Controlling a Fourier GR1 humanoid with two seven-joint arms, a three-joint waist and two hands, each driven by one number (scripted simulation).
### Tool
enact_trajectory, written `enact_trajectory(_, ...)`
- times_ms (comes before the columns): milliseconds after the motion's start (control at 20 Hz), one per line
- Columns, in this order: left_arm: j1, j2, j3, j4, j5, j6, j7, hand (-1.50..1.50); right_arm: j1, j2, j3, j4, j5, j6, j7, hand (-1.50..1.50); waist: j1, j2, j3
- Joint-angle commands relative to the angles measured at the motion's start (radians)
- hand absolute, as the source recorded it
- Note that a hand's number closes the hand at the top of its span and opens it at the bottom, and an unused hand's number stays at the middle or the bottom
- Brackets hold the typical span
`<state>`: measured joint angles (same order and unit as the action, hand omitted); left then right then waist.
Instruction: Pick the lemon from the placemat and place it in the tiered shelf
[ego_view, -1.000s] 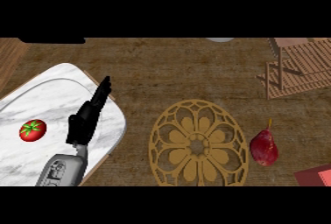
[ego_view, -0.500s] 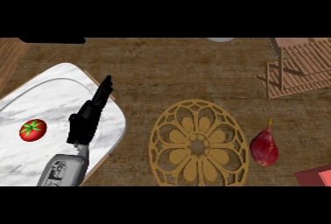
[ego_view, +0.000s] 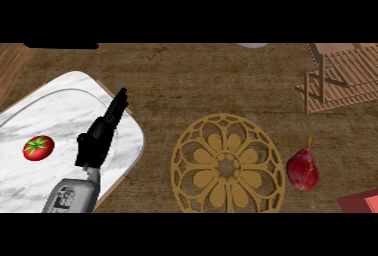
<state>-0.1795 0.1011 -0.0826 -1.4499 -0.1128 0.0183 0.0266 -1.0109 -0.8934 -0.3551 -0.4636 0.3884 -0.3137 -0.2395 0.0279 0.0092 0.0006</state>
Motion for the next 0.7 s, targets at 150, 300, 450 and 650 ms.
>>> enact_trajectory(150,0.010,0.002,0.017,-0.003,0.011,-0.012,-0.012,0.00,-0.056,-0.005,-0.069,0.081,-0.072,0.064,-0.016,-1.50,-0.001,0.000,0.000)
enact_trajectory(300,0.036,-0.001,-0.003,-0.077,-0.012,0.006,0.053,0.00,-0.034,-0.025,-0.106,0.087,-0.120,0.125,-0.041,-1.50,-0.005,-0.005,0.001)
enact_trajectory(450,-0.015,-0.006,0.020,0.048,-0.001,-0.011,-0.017,0.00,-0.117,-0.031,-0.082,0.087,-0.112,0.187,0.018,-1.50,-0.006,-0.001,0.000)
enact_trajectory(650,0.029,-0.014,0.001,0.012,-0.026,0.001,-0.041,0.00,-0.082,-0.045,-0.121,0.061,-0.170,0.236,-0.011,-1.50,-0.011,-0.005,0.000)
